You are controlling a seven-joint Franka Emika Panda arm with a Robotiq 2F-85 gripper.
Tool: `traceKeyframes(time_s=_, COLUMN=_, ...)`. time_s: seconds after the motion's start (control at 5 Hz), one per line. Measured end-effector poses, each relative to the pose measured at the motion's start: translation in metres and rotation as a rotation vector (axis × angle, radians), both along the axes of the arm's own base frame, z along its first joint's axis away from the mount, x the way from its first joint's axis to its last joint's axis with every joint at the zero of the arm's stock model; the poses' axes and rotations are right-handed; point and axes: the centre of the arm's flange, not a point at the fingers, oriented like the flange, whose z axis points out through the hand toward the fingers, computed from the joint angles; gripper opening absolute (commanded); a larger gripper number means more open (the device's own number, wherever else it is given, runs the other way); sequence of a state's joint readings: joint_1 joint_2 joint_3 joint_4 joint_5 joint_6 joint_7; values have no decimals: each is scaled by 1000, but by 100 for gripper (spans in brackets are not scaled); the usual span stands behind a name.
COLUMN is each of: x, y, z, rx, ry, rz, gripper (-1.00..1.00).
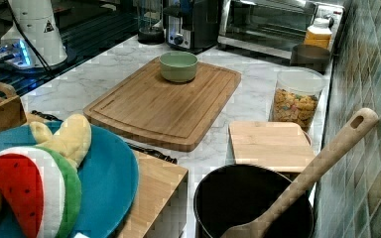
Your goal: Open the drawer.
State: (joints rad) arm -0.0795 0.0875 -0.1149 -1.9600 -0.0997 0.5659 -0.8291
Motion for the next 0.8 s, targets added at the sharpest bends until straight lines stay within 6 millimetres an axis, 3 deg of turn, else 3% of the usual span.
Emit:
traceKeyframes(time_s=0.4, x=-26, y=-103, z=-38, rx=-14, ry=90, rz=-126, gripper=100)
traceKeyframes(time_s=0.6, x=-33, y=-137, z=-59, rx=-29, ry=61, rz=-114, gripper=100)
traceKeyframes(time_s=0.8, x=-35, y=-153, z=-72, rx=-54, ry=34, rz=-42, gripper=100)
